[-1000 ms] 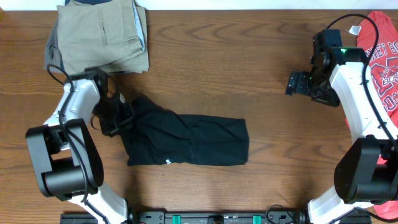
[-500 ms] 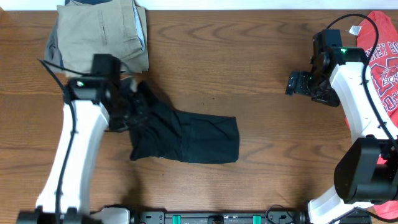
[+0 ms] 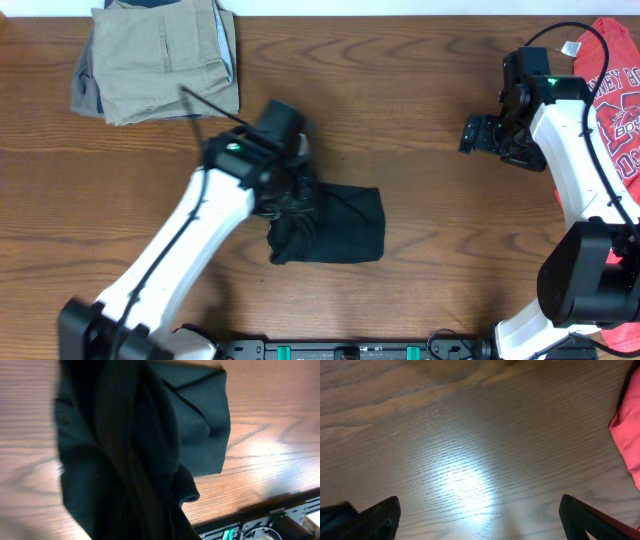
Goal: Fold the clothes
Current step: 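Fold the left end rightward over the shirt with the left gripper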
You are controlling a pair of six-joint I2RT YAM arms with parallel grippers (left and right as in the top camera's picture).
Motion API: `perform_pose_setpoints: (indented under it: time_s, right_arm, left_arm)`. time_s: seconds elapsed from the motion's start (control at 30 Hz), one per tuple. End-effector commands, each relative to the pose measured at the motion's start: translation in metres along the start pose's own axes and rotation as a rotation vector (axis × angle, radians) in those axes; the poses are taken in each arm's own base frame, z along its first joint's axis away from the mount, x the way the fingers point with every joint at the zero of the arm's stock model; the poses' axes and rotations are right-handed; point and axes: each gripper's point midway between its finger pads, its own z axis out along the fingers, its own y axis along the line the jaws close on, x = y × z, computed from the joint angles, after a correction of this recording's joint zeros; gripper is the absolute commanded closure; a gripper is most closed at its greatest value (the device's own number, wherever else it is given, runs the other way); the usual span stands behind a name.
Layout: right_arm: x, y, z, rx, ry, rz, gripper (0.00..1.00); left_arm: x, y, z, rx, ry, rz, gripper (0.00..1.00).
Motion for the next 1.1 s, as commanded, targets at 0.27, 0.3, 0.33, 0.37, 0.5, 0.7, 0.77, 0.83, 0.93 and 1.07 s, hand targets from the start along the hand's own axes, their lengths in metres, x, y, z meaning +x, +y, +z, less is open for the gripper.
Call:
perform_pose_setpoints:
  time_s: [0.27,0.3,0.33,0.37,0.5,0.7,0.77,0.83,0.93,1.07]
  right_arm:
    - [-0.004,0.0,-0.008,-0.005,-0.027,-0.012,0.01]
    - [-0.004,0.0,-0.008,-0.005,-0.027,-0.012,0.01]
    - [-0.004,0.0,-0.008,-0.005,-0.027,-0.012,0.01]
    - [-0.004,0.0,-0.008,-0.005,-0.027,-0.012,0.01]
    - [-0.004,0.0,-0.008,-0.005,-0.027,-0.012,0.01]
    - [-0.004,0.0,-0.008,-0.005,-0.027,-0.012,0.01]
    - [-0.004,0.0,-0.008,-0.005,-0.027,-0.012,0.01]
    - [-0.004,0.0,-0.008,-0.005,-0.027,-0.012,0.01]
    - [-0.004,0.0,-0.008,-0.005,-0.027,-0.012,0.01]
    - [-0.004,0.0,-0.008,-0.005,-0.027,-0.012,0.01]
  left_arm:
    - [0.02,-0.028,0.075,-0.063,0.139,0.02,0.94]
    - [0.021,-0.03,0.079,-0.064,0.144,0.023,0.94]
    - [0.022,-0.032,0.082,-0.065,0.147,0.028,0.94]
    - [0.023,-0.034,0.084,-0.065,0.148,0.035,0.94]
    - [0.024,-0.042,0.088,-0.053,0.138,0.053,0.71]
    - [0.021,-0.048,0.089,-0.036,0.12,0.061,0.62]
    - [0.021,-0.049,0.088,-0.033,0.119,0.062,0.62]
    - [0.02,-0.051,0.086,-0.027,0.116,0.063,0.62]
    - [0.018,-0.055,0.08,-0.012,0.099,0.073,0.62]
    - [0.016,-0.06,0.07,0.009,0.072,0.083,0.62]
